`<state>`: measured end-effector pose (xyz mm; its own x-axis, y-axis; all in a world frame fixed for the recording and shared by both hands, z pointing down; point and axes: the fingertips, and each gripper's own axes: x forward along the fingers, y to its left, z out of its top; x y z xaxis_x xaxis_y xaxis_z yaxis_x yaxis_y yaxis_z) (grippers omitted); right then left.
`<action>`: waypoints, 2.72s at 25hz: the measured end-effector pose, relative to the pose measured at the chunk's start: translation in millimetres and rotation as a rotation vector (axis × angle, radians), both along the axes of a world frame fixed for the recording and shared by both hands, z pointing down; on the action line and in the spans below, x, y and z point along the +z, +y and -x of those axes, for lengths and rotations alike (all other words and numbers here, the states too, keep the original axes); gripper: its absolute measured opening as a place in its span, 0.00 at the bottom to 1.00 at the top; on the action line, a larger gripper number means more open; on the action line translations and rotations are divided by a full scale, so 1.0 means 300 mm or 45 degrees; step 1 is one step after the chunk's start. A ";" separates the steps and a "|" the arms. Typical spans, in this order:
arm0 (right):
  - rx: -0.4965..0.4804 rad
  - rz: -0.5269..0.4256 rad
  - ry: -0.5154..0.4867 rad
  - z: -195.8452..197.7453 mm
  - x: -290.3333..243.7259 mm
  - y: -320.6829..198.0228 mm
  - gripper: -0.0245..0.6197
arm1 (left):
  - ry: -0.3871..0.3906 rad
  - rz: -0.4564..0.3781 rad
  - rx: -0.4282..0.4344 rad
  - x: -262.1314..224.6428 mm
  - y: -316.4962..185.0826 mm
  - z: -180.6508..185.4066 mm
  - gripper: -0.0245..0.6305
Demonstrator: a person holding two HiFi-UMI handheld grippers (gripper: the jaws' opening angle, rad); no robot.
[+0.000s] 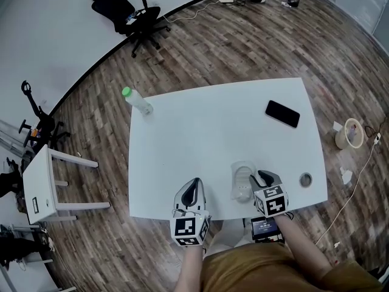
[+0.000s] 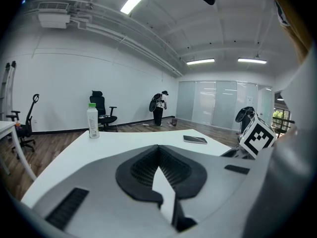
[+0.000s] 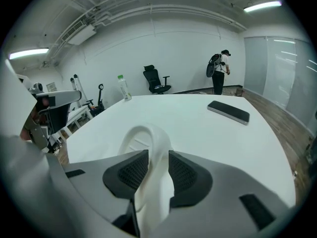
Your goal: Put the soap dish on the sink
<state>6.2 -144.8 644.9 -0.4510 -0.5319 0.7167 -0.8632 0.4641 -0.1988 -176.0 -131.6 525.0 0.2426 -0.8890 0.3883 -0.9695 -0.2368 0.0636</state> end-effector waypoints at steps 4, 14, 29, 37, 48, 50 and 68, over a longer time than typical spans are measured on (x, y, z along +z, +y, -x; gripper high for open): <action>0.018 -0.017 0.012 -0.019 -0.015 0.011 0.24 | 0.008 -0.008 0.007 -0.008 -0.004 -0.011 0.05; 0.030 -0.078 -0.019 -0.038 -0.070 0.027 0.23 | 0.054 -0.002 -0.015 -0.012 0.016 -0.015 0.05; 0.055 -0.322 -0.033 -0.051 -0.266 0.024 0.05 | 0.078 -0.053 -0.017 -0.071 0.031 -0.015 0.05; 0.079 -0.590 -0.120 -0.074 -0.505 0.022 0.05 | 0.059 -0.139 0.000 -0.185 0.044 -0.031 0.05; 0.133 -0.791 -0.207 -0.144 -0.738 0.041 0.05 | -0.005 -0.327 0.062 -0.392 0.049 -0.127 0.05; 0.142 -0.810 -0.228 -0.158 -0.773 0.047 0.05 | -0.012 -0.356 0.065 -0.430 0.055 -0.137 0.05; 0.129 -1.015 -0.344 -0.186 -1.002 0.127 0.05 | -0.045 -0.483 0.068 -0.591 0.115 -0.166 0.05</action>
<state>61.9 -106.7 344.3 -0.4758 -0.8794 -0.0150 -0.8781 0.4759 -0.0503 -126.1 -97.0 347.6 0.2848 -0.9576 0.0433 -0.9551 -0.2874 -0.0715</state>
